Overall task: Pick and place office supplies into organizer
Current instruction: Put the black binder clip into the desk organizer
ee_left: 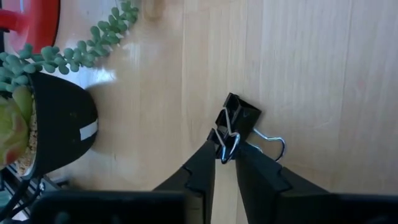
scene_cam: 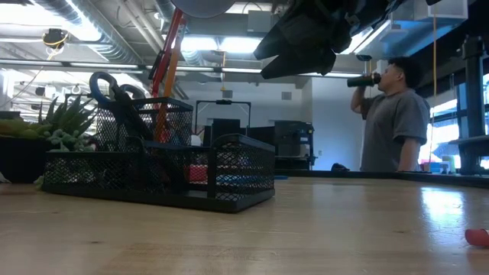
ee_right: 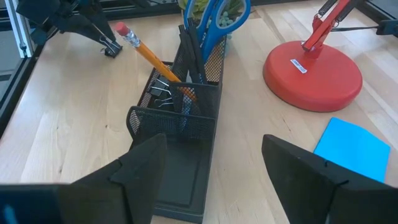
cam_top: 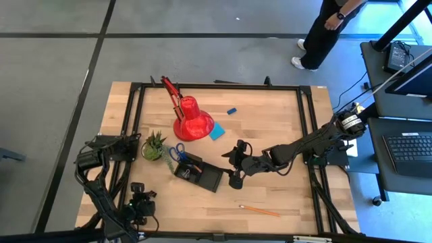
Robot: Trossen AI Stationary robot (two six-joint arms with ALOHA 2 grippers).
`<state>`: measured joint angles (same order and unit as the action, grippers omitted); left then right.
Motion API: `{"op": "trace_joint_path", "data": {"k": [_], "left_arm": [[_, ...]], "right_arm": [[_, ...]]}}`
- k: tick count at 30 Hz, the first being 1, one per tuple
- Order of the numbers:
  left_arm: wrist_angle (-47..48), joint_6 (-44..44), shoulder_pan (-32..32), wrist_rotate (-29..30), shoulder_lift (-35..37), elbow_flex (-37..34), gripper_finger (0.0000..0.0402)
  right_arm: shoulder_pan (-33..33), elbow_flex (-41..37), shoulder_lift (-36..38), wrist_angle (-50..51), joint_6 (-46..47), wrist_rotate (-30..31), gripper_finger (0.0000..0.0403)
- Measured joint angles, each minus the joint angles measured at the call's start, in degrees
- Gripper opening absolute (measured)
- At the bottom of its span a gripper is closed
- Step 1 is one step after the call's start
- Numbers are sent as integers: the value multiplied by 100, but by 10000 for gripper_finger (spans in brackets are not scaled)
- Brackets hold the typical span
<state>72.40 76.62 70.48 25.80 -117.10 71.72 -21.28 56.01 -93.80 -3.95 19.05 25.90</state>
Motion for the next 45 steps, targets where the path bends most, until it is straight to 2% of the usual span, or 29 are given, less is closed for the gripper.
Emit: {"op": "trace_joint_path", "data": {"k": [10, 15, 22, 38, 45], "left_arm": [[2, 17, -9, 22, 0, 0, 40], [2, 17, -11, 34, 0, 0, 40], [4, 16, -11, 413, 0, 0, 40], [0, 17, -9, 302, 0, 0, 40], [0, 17, -11, 545, 0, 0, 40]], "right_arm": [[-1, 0, 0, 0, -2, 0, 267], [0, 0, 0, 0, -2, 1, 267], [-1, 0, 0, 2, -2, 0, 267], [-2, 0, 0, 4, -2, 1, 267], [0, 0, 0, 4, -2, -1, 267]]}}
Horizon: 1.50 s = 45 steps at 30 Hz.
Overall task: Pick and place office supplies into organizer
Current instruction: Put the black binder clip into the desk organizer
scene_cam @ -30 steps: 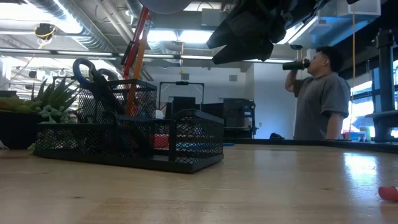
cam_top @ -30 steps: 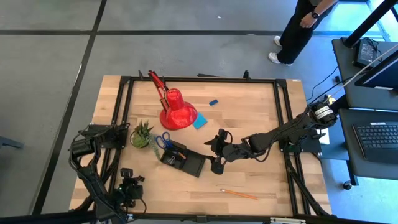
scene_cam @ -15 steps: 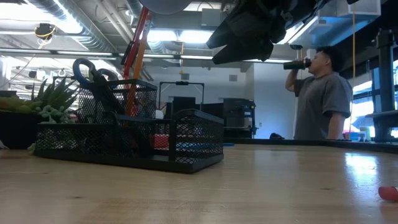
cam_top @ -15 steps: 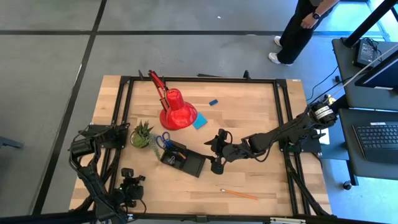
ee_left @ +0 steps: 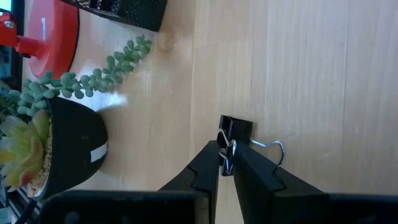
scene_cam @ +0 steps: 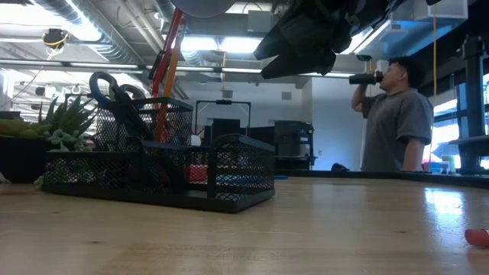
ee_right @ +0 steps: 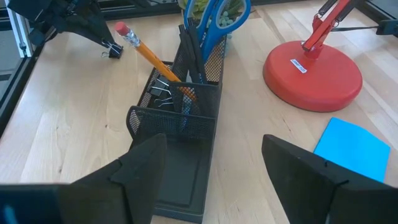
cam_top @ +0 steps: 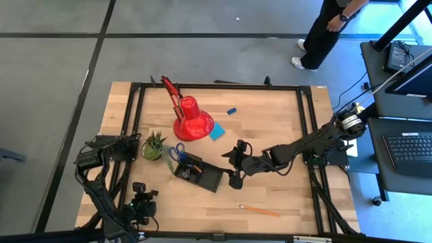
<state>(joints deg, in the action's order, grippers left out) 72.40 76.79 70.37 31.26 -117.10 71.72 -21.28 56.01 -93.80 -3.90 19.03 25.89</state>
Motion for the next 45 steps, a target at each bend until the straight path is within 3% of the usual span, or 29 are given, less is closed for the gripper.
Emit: {"op": "trace_joint_path", "data": {"k": [11, 23, 29, 32, 42, 45], "left_arm": [[24, -4, 0, -60, 0, 0, 6], [-15, -1, -15, 215, 0, 2, 3], [89, 1336, -323, 301, 128, 2, 3], [107, 1547, -510, 569, 358, 2, 3], [93, 1280, -1152, 2248, 1413, 2, 3], [8, 955, -1419, 2266, 1443, 2, 3]], "right_arm": [[0, 0, 0, 0, 0, 0, 267], [-1, 0, 0, 0, 0, 2, 267], [-2, 0, 0, -2, 5, 2, 267], [-2, 0, 0, -2, 4, 0, 267], [-2, 0, 0, -4, -10, 0, 267], [-2, 0, 0, -2, -20, 0, 267]]}}
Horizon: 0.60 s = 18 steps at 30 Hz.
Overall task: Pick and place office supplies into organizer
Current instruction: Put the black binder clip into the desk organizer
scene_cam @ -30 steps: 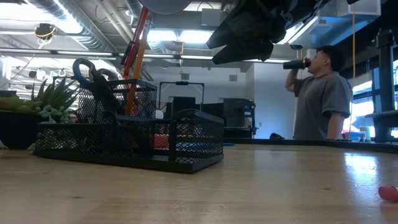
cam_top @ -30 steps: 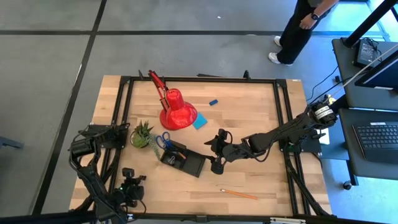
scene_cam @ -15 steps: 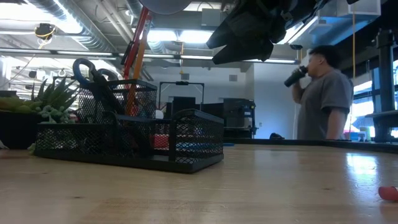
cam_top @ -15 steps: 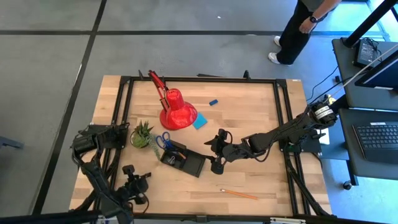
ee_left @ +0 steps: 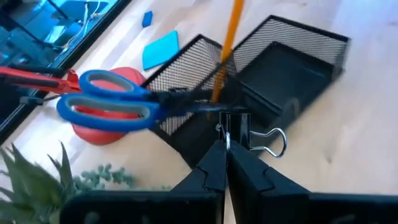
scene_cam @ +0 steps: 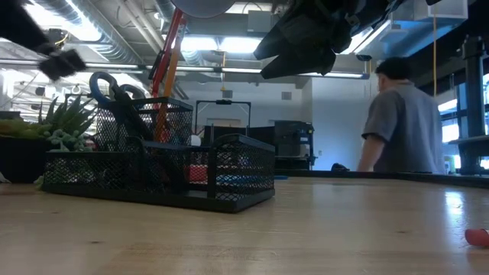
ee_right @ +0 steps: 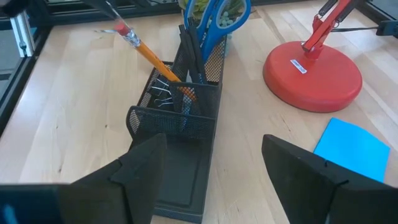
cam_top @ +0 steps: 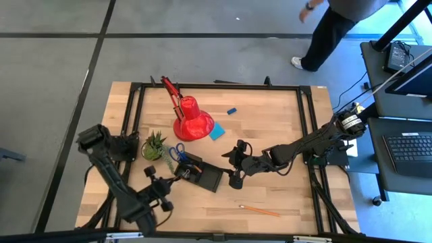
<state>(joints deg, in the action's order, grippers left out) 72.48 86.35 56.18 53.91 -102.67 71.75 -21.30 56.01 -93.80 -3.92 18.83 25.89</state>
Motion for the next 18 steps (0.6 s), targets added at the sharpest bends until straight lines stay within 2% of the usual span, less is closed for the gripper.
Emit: {"op": "trace_joint_path", "data": {"k": [8, 14, 18], "left_arm": [[-608, -1025, -675, -142, -37, 0, 3], [-779, -1330, -1000, -393, -37, -1, 3], [-1362, -1535, -1155, -432, -37, -257, 3]], "right_arm": [[0, 1, 0, 0, -264, 0, 267], [0, 0, 0, 1, -280, 0, 267], [0, 2, 0, 27, -282, 0, 267]]}}
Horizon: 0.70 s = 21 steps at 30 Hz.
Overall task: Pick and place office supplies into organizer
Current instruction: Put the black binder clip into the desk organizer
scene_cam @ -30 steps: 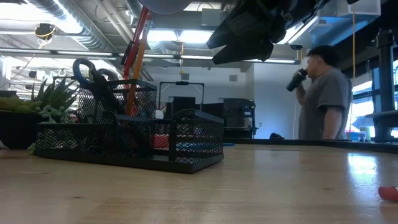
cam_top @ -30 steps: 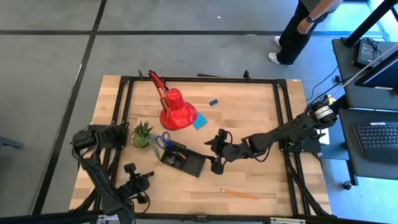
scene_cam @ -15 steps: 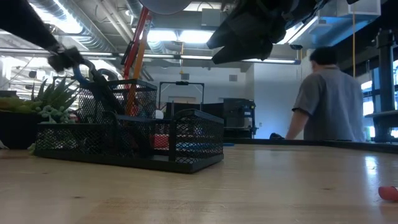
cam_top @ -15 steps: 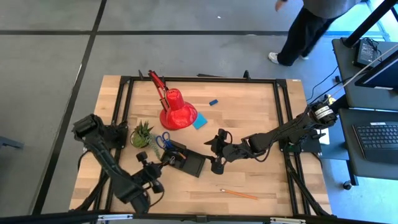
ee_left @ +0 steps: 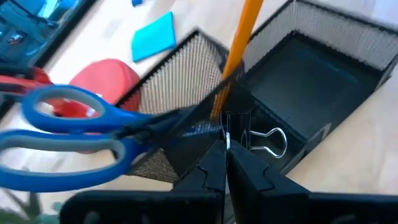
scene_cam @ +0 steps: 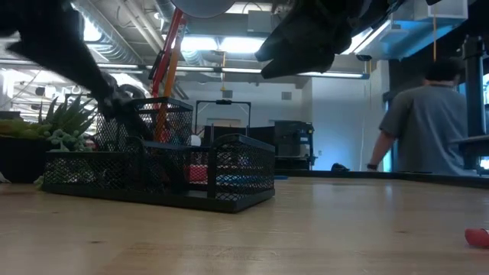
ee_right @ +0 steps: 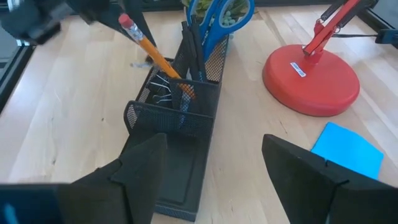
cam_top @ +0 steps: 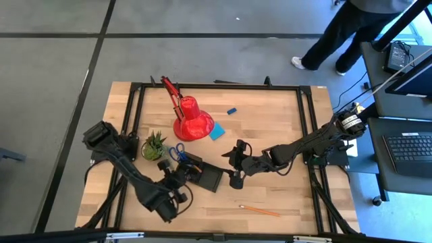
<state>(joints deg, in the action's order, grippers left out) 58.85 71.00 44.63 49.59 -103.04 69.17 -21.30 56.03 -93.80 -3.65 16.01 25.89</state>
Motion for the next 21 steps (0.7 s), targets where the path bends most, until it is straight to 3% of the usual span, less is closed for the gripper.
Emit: {"op": "trace_joint_path", "data": {"k": [10, 21], "left_arm": [[-1090, 14, -259, -177, -3, -791, 3], [-1401, -173, -342, -267, 13, -958, 5]], "right_arm": [[0, -1, 0, 189, 23, 0, 267], [0, -2, 0, 191, 22, -1, 267]]}}
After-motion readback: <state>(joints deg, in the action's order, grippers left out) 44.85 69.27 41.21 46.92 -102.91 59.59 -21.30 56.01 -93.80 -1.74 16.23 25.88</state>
